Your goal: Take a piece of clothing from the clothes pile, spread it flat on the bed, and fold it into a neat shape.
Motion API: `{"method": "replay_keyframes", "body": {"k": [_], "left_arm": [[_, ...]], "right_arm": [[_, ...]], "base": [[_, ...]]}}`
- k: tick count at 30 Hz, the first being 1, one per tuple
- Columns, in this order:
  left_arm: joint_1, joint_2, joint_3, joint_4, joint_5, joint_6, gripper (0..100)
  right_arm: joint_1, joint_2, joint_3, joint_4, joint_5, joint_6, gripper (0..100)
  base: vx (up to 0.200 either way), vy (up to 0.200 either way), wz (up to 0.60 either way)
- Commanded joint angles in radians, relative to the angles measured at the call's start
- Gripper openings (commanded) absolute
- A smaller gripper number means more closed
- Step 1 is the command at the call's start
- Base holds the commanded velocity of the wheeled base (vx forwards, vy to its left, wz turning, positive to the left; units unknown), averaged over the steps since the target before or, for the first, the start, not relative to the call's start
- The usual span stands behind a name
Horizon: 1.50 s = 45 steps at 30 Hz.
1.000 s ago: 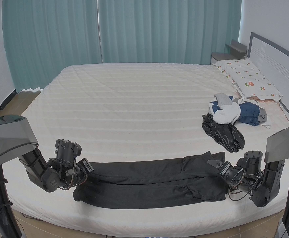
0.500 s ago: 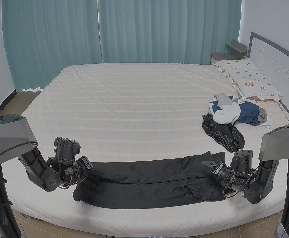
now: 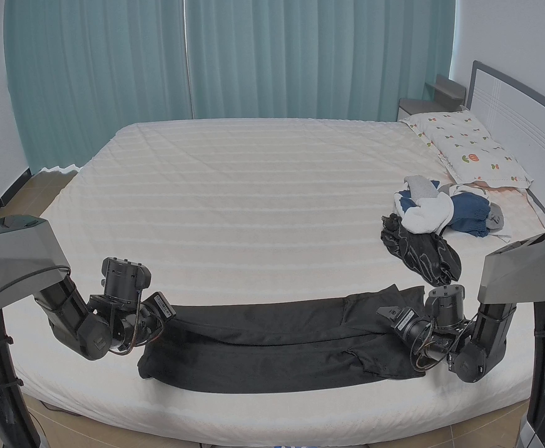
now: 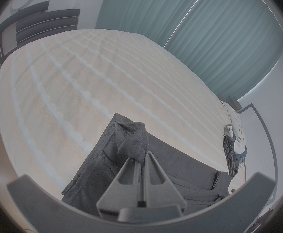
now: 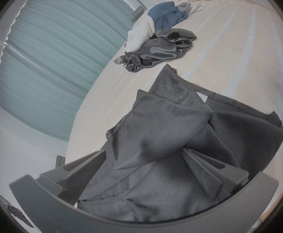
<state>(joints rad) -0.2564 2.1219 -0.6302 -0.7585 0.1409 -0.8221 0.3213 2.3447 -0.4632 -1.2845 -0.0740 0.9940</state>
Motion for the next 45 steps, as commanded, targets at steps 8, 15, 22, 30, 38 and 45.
{"method": "replay_keyframes", "body": {"k": [8,15,22,30,38,45], "left_arm": [[0.000,0.001,-0.002,-0.008,0.000,0.000,0],[-0.001,0.007,0.000,-0.027,0.002,0.000,0],[0.000,0.003,-0.016,-0.027,0.002,0.000,0],[0.003,0.010,-0.048,-0.024,0.000,-0.002,0],[0.046,0.006,-0.163,-0.084,0.011,-0.135,0],[0.066,0.099,-0.045,-0.430,0.008,-0.107,0]], "right_arm": [[-0.007,0.047,-0.088,0.062,-0.046,0.000,100],[-0.007,0.045,-0.089,0.080,-0.081,-0.003,0],[-0.022,0.022,-0.095,0.083,-0.081,-0.008,0],[-0.039,0.005,-0.149,0.085,-0.079,-0.011,0],[-0.088,0.005,-0.270,-0.030,-0.090,0.002,0],[-0.087,0.045,-0.146,-0.265,-0.096,-0.025,0]], "base": [[0.000,0.000,0.00],[0.000,0.000,0.00],[0.000,0.000,0.00],[0.000,0.000,0.00],[0.000,0.000,0.00],[0.000,0.000,0.00]]}}
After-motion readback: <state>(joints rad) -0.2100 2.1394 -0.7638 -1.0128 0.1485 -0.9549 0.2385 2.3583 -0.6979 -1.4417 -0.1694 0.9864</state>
